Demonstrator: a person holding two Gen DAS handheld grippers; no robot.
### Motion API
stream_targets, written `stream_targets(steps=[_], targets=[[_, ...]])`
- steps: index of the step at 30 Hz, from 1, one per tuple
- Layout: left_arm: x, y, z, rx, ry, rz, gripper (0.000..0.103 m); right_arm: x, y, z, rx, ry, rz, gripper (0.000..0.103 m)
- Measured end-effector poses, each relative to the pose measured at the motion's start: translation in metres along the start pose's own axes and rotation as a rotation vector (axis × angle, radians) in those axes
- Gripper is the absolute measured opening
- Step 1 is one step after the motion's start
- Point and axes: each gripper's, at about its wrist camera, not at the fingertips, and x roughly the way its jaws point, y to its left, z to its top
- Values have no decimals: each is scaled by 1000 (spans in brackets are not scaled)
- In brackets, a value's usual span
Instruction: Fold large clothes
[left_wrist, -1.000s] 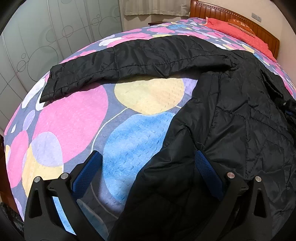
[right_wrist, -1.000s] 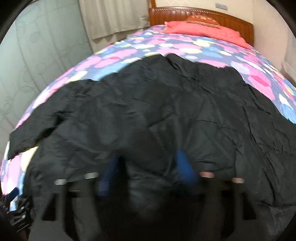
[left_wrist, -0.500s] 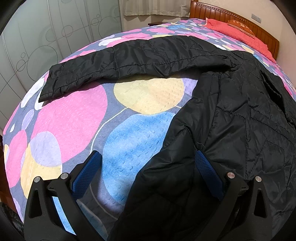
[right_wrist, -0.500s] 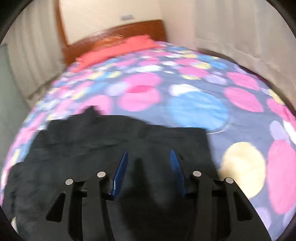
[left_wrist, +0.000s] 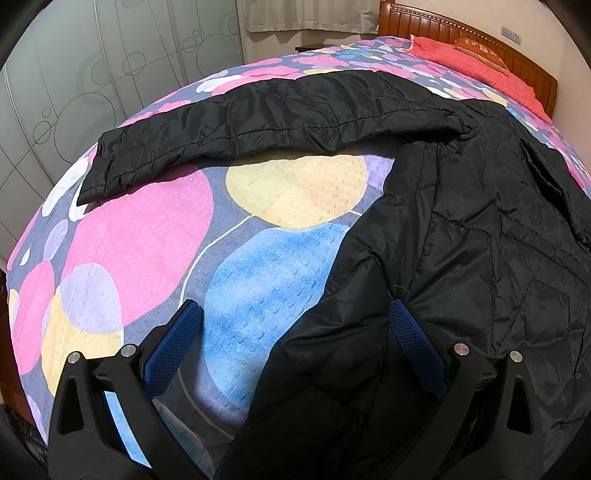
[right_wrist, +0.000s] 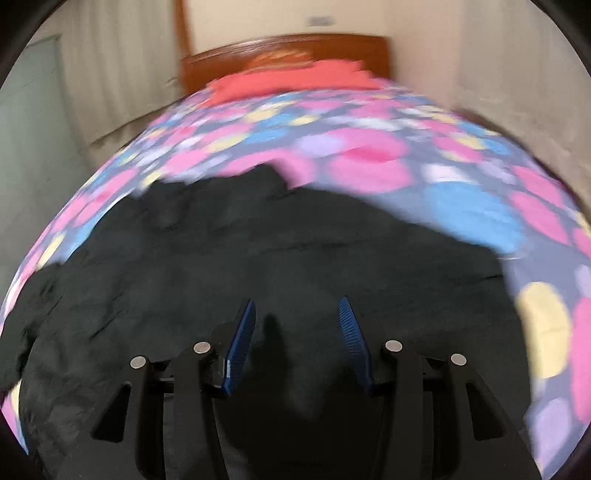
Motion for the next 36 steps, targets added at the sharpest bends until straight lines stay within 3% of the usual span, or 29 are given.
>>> stream_targets(steps=[2, 5, 8, 12, 15, 18, 26, 31, 36], targets=[[0, 0, 0, 0, 0, 0, 101, 29, 25, -13, -74, 79, -36, 48], [0, 0, 0, 0, -1, -1, 101, 29, 26, -10, -78, 78, -39, 48], [1, 0, 0, -4, -1, -6, 101, -1, 3, -5, 3, 58, -2, 48], [1, 0, 1, -5, -1, -7, 101, -38, -34, -13, 48, -20, -103, 50], [1, 0, 1, -4, -2, -5, 101, -33, -67, -21, 76, -9, -198, 52], [1, 0, 0, -4, -2, -5, 101, -17, -90, -32, 103, 9, -203, 52], [1, 0, 0, -8, 2, -11, 101, -3, -84, -38, 60, -5, -244, 54], [-1, 9, 4, -16, 29, -72, 101, -3, -84, -40, 60, -11, -242, 54], [-13, 49, 6, -144, -5, -97, 101, -8, -81, -45, 60, -22, -237, 56]])
